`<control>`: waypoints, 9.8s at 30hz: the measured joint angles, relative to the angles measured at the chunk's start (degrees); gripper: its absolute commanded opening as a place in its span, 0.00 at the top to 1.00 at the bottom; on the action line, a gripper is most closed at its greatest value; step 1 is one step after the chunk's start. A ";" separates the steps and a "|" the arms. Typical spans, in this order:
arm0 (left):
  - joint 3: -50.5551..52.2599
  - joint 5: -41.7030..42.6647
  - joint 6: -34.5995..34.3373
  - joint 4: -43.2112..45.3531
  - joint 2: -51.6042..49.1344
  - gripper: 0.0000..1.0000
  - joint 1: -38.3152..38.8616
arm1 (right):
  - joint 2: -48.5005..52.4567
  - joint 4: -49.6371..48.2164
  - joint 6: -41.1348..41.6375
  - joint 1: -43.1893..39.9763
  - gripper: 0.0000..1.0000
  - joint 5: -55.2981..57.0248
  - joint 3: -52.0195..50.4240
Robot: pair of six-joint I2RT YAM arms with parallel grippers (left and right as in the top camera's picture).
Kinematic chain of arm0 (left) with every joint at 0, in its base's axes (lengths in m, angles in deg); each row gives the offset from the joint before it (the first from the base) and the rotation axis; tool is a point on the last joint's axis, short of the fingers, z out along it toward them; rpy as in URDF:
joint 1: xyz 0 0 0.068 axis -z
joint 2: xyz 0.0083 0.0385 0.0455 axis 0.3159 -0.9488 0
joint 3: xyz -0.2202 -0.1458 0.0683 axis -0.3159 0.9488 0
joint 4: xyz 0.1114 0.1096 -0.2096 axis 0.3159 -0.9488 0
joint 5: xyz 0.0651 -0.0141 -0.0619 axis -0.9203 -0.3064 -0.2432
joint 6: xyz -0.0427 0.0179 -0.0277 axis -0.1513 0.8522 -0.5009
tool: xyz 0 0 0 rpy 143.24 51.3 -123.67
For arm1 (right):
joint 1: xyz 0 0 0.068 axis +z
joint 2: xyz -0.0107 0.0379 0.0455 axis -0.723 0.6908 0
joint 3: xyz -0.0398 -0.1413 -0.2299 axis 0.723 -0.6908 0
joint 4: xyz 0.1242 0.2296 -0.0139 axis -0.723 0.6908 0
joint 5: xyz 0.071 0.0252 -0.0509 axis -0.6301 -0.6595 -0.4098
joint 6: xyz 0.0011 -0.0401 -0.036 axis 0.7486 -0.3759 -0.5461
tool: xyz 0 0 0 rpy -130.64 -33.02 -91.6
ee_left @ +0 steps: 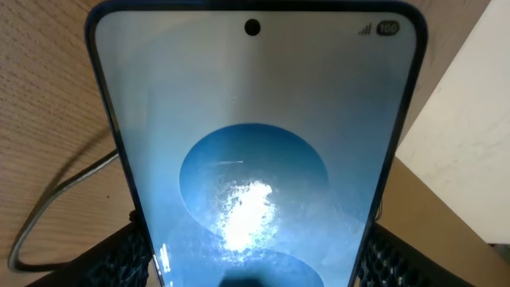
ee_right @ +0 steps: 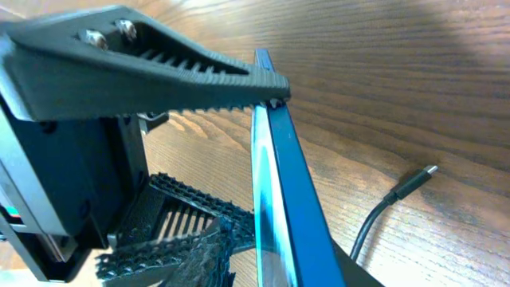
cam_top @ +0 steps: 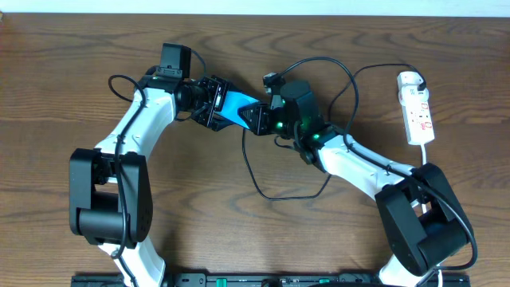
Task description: Plug charger to phone and switch on socket
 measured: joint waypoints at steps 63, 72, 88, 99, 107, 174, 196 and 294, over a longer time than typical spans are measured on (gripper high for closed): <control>-0.09 9.49 13.53 22.82 0.00 0.02 -1.14 | 0.74 -8.61 19.30 -11.89 0.99 -10.82 0.00; -0.09 9.62 13.73 22.82 0.00 0.02 -1.14 | 0.74 -11.10 23.10 -11.93 0.99 -11.37 0.00; -0.09 9.64 11.69 31.78 0.00 0.02 -1.14 | 0.74 -18.29 31.71 -12.33 0.99 -11.39 0.00; -0.09 10.75 10.45 40.00 0.00 0.02 -1.14 | 0.76 -21.51 44.96 -13.20 0.99 -9.70 0.00; -0.09 11.58 10.45 41.57 0.00 0.02 -1.14 | 0.76 -28.96 51.89 -13.20 0.99 -8.94 0.00; -0.09 8.94 -0.85 44.46 0.00 0.92 -0.37 | 0.74 -30.60 65.24 -9.01 0.53 -6.40 0.15; -0.09 9.70 1.73 44.39 0.00 0.93 -4.26 | 0.72 -19.12 47.82 -9.99 0.09 -5.90 0.52; -0.07 28.09 3.43 44.57 -0.22 0.93 -23.37 | 17.57 21.64 14.56 0.15 0.73 1.46 16.83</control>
